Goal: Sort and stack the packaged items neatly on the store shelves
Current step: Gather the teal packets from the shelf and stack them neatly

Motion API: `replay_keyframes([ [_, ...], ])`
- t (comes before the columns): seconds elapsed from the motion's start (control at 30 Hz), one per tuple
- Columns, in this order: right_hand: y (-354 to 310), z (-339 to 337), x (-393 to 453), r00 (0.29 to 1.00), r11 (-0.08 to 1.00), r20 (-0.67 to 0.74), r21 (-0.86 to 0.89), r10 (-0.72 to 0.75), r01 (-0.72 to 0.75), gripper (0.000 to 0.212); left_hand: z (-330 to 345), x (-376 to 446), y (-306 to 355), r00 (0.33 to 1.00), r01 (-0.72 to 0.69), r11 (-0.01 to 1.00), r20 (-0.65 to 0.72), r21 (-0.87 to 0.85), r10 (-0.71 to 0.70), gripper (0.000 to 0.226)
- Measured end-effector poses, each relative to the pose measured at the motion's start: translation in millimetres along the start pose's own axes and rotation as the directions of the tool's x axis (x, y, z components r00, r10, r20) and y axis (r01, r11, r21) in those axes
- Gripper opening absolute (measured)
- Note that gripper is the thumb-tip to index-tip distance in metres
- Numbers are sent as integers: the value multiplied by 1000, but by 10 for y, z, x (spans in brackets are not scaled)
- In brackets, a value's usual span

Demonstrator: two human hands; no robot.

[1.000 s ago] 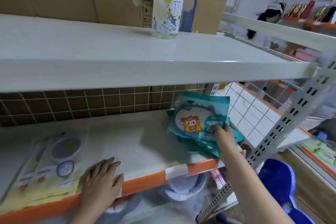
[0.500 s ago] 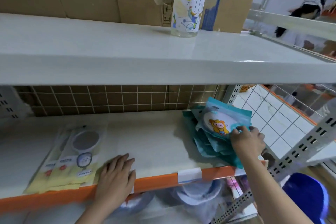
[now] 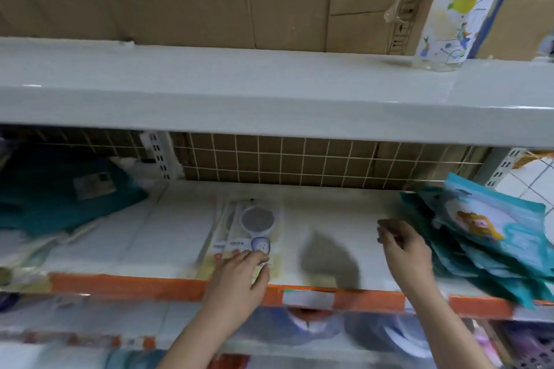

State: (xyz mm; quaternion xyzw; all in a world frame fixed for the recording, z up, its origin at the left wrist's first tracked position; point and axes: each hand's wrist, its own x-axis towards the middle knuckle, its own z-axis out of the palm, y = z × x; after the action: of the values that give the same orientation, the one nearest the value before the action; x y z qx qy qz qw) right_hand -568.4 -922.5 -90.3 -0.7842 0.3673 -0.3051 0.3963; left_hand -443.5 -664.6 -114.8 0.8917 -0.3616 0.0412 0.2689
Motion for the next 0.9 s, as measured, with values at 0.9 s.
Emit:
replay_keyframes([
  [0.9, -2826, 3628, -2327, 766, 984, 622, 154, -163, 85, 15, -3301, -1561, -4843, 505, 842, 532, -479, 92, -718, 76],
])
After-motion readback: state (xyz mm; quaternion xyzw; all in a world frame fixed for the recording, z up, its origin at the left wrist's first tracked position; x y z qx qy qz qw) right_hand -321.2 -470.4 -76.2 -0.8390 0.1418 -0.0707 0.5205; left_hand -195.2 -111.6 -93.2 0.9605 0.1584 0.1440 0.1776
